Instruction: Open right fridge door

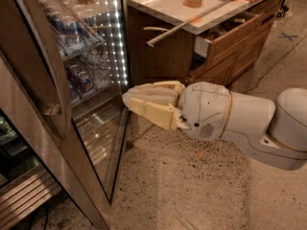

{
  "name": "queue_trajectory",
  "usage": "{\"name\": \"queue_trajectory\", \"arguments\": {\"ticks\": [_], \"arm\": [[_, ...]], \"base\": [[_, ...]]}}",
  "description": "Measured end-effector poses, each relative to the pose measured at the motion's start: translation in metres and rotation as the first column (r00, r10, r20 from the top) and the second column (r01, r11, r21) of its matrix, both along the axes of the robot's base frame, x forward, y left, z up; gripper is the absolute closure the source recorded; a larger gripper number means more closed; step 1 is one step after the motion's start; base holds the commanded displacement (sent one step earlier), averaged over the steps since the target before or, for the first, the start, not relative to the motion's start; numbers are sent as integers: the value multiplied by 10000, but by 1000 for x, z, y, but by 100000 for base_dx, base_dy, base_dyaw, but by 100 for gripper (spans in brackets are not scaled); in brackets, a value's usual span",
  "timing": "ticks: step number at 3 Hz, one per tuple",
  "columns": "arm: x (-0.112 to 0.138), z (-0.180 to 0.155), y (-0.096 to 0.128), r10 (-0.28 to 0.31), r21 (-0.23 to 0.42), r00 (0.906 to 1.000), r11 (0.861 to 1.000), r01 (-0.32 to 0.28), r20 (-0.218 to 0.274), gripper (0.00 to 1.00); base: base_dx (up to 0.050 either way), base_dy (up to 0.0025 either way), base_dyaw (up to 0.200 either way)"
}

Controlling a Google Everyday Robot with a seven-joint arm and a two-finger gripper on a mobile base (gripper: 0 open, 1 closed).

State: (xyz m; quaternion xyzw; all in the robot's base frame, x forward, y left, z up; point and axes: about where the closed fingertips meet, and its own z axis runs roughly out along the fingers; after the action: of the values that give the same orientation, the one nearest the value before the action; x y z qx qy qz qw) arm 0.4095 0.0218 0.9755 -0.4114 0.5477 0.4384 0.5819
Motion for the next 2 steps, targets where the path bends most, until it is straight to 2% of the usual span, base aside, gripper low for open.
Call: {"name": "queue_trajectory", "arguments": {"ticks": [2], "arm": [[0,0,0,0,0,10000,10000,0,0,100]], "base": [[-5000,-3,15]]}}
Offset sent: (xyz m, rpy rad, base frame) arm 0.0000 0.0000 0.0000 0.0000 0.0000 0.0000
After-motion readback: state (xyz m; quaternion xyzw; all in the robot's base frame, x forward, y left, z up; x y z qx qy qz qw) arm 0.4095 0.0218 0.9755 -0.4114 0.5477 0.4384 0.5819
